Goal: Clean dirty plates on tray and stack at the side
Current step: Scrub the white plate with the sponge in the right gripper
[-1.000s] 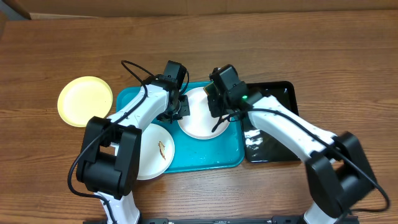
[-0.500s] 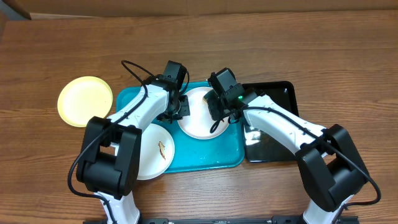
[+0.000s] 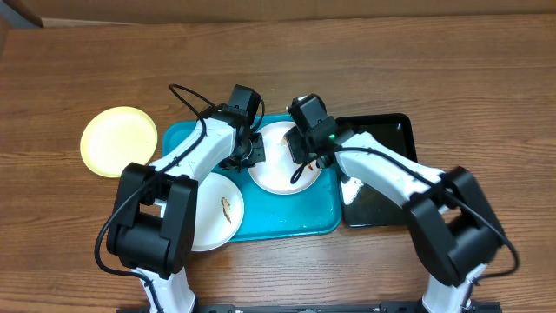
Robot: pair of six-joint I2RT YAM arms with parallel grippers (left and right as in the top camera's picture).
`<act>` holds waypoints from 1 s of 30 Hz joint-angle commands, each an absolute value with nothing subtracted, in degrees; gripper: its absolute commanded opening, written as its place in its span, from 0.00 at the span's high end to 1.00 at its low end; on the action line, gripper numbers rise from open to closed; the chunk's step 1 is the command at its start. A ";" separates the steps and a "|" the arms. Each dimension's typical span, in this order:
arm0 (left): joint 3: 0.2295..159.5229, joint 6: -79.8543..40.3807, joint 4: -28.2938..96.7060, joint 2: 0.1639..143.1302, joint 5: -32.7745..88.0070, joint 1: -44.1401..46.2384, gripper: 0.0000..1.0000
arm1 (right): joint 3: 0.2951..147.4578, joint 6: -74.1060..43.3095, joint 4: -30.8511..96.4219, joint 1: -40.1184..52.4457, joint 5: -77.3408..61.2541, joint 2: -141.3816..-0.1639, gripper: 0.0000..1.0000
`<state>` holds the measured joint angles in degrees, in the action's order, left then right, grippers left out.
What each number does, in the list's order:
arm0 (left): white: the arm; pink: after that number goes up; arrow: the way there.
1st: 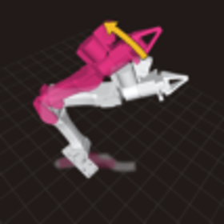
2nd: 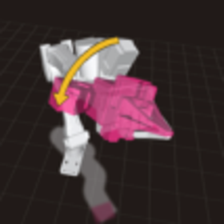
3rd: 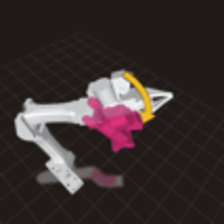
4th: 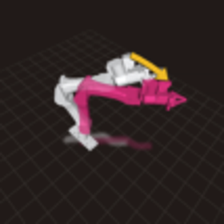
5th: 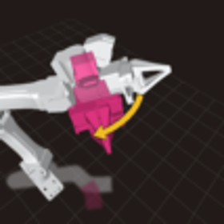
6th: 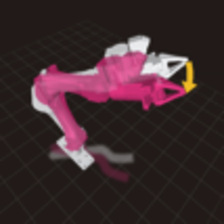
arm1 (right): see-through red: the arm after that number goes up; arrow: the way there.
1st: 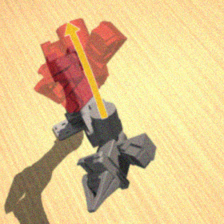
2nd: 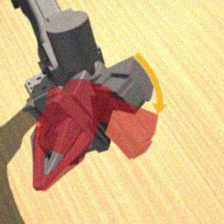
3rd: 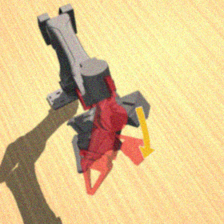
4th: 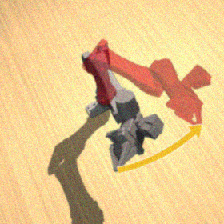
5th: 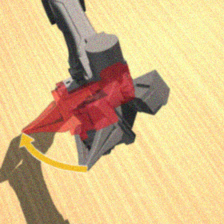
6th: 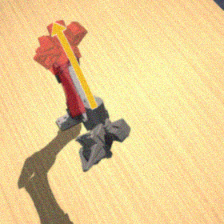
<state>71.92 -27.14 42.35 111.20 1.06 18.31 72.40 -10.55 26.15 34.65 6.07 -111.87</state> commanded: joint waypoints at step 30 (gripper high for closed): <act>69.58 -28.32 43.03 112.51 -1.96 18.50 0.96 | 78.15 -21.26 30.98 32.80 -7.84 -112.75 0.96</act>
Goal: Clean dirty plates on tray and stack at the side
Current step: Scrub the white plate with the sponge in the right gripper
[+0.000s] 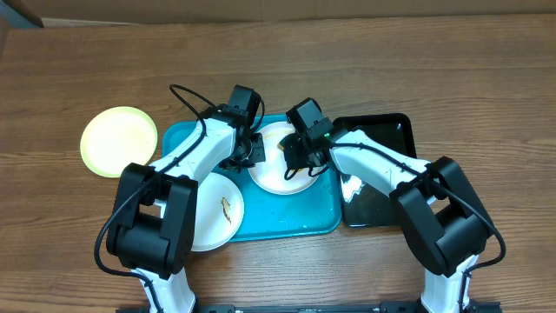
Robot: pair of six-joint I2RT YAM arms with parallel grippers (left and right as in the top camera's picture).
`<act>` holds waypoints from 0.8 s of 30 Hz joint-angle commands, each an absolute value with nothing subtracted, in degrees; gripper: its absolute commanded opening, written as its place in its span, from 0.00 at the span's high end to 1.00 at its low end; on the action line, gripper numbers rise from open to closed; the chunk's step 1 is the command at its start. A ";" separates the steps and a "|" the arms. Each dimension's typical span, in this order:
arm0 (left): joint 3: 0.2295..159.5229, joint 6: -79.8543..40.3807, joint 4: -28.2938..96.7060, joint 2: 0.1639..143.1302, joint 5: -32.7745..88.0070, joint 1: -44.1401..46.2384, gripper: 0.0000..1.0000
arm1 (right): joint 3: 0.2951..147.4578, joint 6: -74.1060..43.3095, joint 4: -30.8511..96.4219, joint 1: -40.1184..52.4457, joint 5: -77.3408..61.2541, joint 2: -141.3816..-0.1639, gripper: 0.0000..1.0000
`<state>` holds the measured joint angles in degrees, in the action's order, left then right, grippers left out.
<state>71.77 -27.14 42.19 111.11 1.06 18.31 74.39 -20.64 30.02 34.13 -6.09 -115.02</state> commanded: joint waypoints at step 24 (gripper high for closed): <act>69.58 -28.32 43.00 112.51 -1.93 18.50 0.96 | 76.12 -27.00 37.69 33.06 0.80 -119.74 0.96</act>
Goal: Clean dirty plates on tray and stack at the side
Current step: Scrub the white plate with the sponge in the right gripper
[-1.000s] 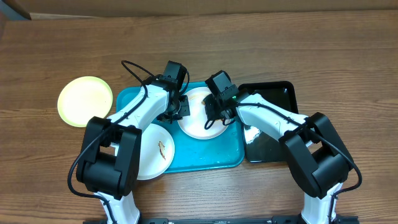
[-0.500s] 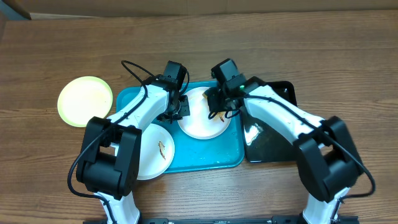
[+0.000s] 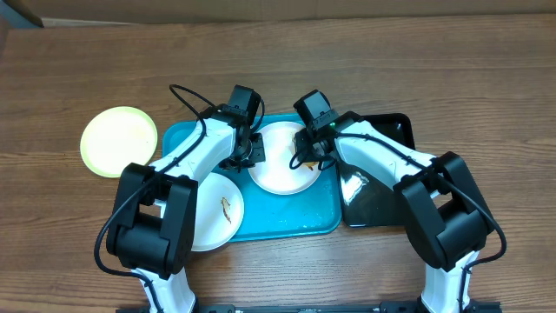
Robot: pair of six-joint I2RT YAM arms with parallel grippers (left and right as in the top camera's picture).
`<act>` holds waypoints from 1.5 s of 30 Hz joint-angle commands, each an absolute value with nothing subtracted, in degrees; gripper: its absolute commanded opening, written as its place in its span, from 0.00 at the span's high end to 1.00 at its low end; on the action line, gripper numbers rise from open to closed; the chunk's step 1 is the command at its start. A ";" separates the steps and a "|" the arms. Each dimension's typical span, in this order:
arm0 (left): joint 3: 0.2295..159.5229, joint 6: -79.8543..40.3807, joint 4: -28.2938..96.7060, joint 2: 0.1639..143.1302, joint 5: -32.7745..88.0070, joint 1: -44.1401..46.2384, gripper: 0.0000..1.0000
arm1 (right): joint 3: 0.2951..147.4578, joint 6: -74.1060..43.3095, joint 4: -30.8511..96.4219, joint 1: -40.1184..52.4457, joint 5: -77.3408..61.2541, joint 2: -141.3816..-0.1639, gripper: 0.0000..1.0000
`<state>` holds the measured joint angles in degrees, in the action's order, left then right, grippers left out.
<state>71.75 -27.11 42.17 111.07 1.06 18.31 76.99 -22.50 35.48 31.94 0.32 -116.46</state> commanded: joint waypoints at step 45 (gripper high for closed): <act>69.58 -28.32 42.81 112.51 -1.98 18.50 0.96 | 79.83 -33.50 49.12 36.27 7.84 -116.86 0.96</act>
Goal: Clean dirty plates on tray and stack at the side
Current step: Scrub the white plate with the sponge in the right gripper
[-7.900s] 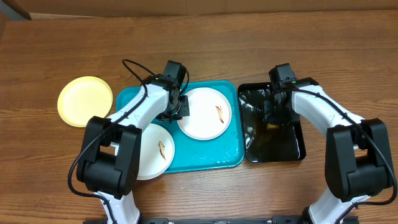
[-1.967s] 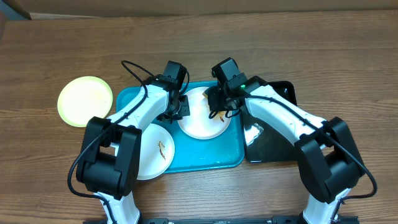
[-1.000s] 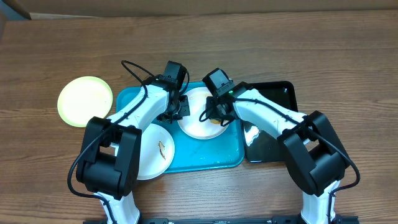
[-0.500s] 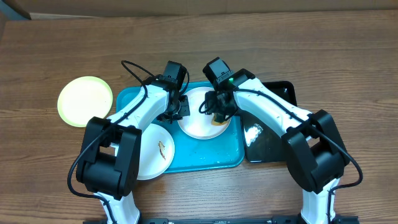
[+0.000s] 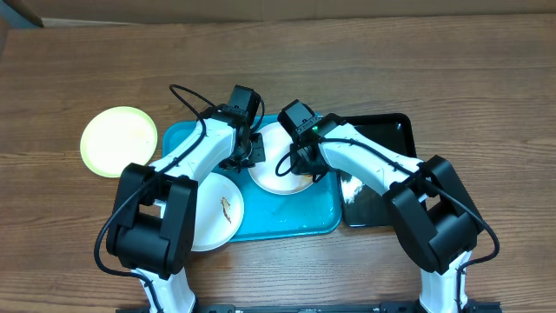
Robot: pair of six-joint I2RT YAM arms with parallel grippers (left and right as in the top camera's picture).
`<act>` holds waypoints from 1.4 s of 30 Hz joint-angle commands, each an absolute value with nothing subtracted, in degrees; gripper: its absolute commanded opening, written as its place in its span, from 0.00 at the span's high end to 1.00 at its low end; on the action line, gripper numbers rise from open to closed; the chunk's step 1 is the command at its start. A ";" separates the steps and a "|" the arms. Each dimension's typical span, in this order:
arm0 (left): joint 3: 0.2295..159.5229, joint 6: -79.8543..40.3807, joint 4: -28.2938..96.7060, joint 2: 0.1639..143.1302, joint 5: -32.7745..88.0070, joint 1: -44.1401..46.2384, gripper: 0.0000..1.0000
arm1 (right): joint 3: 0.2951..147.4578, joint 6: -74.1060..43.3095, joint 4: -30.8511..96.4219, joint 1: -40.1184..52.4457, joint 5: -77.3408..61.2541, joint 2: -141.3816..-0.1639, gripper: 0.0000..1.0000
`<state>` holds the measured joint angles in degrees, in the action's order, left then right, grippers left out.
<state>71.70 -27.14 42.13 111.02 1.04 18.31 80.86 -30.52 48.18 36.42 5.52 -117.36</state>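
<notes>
A white plate (image 5: 271,142) lies in the upper right part of the teal tray (image 5: 295,213). My left gripper (image 5: 249,152) sits at the plate's left rim and looks clamped on it. My right gripper (image 5: 295,163) hangs low over the middle of the same plate; its wrist hides its fingers, so I cannot tell what is between them. The visible part of this plate looks bare white. A second white plate (image 5: 208,228) rests at the tray's lower left, overhanging its edge, with a brown food scrap (image 5: 227,209) on it.
A yellow plate (image 5: 119,141) lies on the wooden table left of the tray. A black tray (image 5: 387,130) lies against the teal tray's right side, under my right arm.
My right gripper has moved from the right side of the upper plate to its middle-left. The left gripper and both plates are where they were.
My left gripper stayed at the upper plate's left rim throughout. My right gripper stood over the plate's right half with brown bits beside it, then further left, then at the right edge with the plate looking bare, and now at the middle-left.
</notes>
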 commanded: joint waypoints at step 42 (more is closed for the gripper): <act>69.58 -28.32 42.76 112.51 -1.96 18.50 0.96 | 72.79 -37.56 36.64 33.78 -2.68 -115.66 0.96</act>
